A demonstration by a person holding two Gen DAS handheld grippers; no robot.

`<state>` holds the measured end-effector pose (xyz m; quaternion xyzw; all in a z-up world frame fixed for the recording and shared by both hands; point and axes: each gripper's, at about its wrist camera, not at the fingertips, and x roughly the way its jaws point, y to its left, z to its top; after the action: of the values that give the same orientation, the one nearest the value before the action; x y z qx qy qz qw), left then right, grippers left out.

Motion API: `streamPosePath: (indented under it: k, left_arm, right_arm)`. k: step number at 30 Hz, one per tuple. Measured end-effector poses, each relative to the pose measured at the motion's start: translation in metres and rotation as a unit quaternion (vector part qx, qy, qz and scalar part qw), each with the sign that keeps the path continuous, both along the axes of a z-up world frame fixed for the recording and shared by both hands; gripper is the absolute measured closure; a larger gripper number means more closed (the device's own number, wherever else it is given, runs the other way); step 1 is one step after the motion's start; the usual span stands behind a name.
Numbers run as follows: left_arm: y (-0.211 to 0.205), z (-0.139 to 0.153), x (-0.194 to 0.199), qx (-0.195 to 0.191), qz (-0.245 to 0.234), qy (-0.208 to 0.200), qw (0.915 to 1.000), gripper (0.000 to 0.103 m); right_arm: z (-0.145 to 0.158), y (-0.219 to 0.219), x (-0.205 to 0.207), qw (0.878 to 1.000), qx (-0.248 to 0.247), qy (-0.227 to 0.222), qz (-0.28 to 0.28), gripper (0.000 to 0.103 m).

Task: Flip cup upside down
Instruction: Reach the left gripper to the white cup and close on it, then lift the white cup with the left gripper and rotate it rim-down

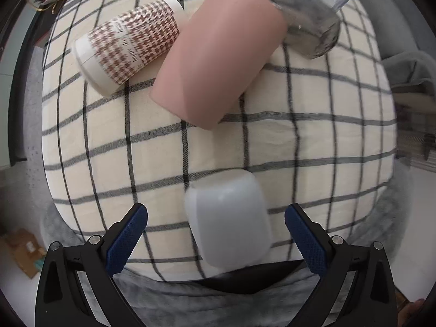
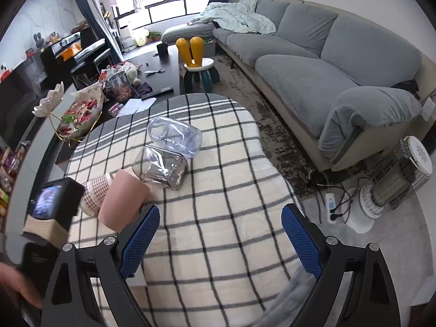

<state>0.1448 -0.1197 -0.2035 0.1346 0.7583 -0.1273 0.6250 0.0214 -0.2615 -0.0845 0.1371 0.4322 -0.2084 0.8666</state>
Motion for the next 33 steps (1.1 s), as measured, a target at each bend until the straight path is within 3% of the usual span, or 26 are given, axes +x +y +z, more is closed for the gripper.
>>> streamPosePath:
  k: [8,15,23,26,33]
  left_arm:
    - [-0.010,-0.030,0.003,0.019,-0.008,0.049,0.9986,0.006]
    - [-0.013,-0.050,-0.004,-0.007,0.019,0.073,0.9972,0.033]
    - [-0.025,-0.048,-0.009,-0.010,0.005,0.049,0.9987,0.034]
    - [-0.012,-0.036,-0.012,-0.018,0.010,0.036,0.9991,0.034]
    - [0.022,0.005,-0.029,-0.044,0.020,-0.048,0.9977,0.034]
  right_arm:
    - [-0.018,-0.008,0.014,0.999,0.029,0.016,0.000,0.012]
    - [-0.029,-0.014,0.019,0.999,0.038,0.029,-0.002,0.012]
    - [-0.035,-0.018,0.021,0.999,0.036,0.038,-0.006,0.012]
    - [-0.033,-0.018,0.020,0.999,0.033,0.036,-0.006,0.012]
    - [-0.025,-0.012,0.014,0.999,0.019,0.027,0.002,0.012]
